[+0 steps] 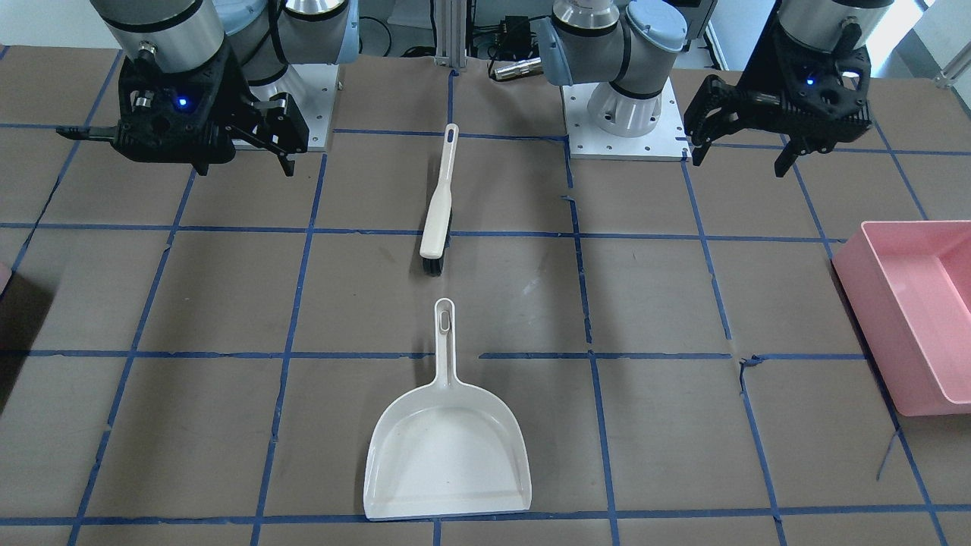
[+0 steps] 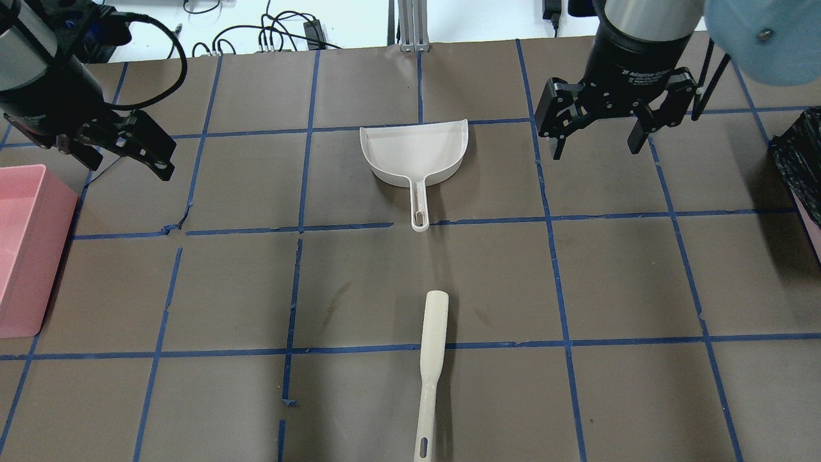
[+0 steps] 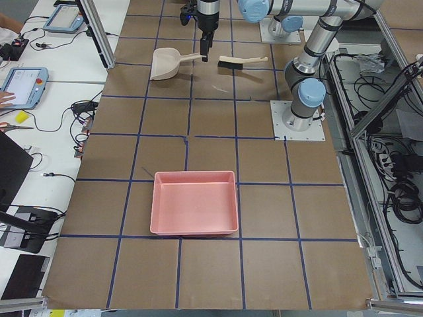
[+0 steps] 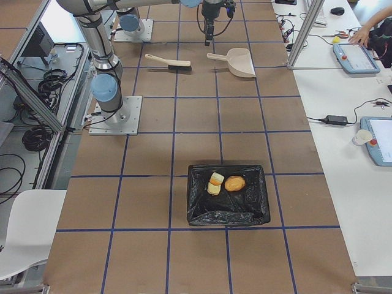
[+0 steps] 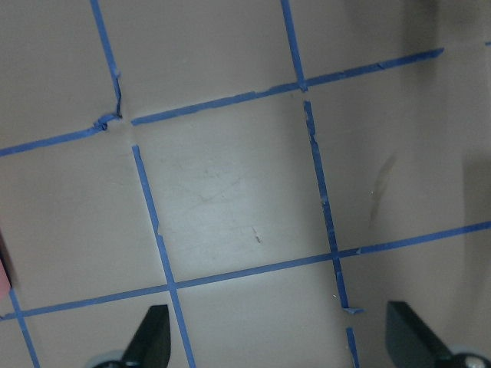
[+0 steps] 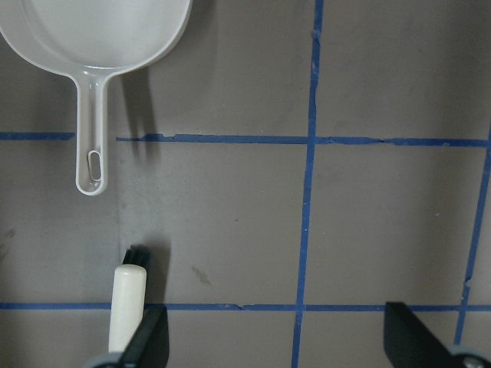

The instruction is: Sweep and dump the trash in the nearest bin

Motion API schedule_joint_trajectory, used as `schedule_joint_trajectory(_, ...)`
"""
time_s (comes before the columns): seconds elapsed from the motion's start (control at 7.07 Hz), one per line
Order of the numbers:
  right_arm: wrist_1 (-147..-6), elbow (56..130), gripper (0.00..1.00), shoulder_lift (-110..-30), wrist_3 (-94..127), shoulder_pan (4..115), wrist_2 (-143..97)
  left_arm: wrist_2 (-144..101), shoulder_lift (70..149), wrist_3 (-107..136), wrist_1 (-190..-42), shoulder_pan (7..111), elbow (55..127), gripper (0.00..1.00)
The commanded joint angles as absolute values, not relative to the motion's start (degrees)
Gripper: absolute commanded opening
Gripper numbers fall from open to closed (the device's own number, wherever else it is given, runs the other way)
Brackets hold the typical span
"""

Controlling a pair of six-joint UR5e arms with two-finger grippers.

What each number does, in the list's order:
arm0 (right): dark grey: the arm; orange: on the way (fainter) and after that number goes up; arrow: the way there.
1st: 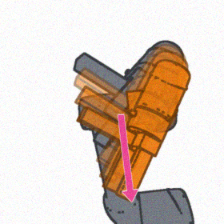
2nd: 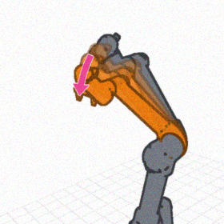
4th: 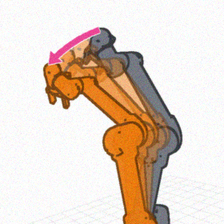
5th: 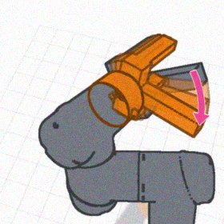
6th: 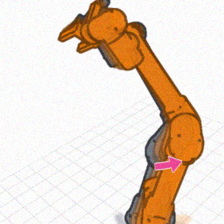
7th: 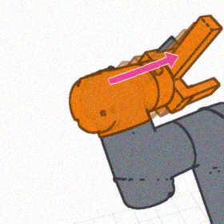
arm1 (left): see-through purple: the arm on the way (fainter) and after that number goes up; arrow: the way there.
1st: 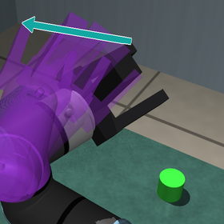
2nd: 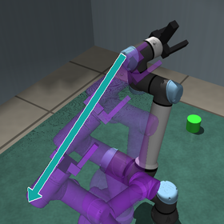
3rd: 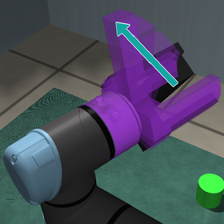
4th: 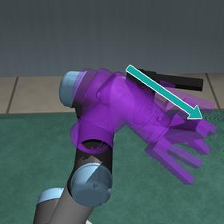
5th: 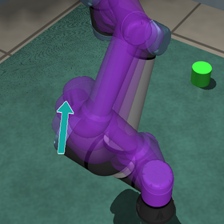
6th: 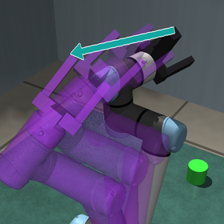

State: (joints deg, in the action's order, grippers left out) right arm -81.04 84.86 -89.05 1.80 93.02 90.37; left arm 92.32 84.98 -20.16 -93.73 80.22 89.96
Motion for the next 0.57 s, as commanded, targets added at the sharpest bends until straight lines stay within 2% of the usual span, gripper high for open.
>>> schedule_joint_trajectory(0.0,-83.6,86.9,0.96,-90.6,1.7,92.5,90.3,92.5,85.7,-20.4,-94.2,79.9,88.2,1.00)
schedule_joint_trajectory(0.42,-83.7,86.9,0.99,-90.7,1.4,92.3,90.3,92.5,85.2,-21.7,-94.4,79.8,88.2,1.00)
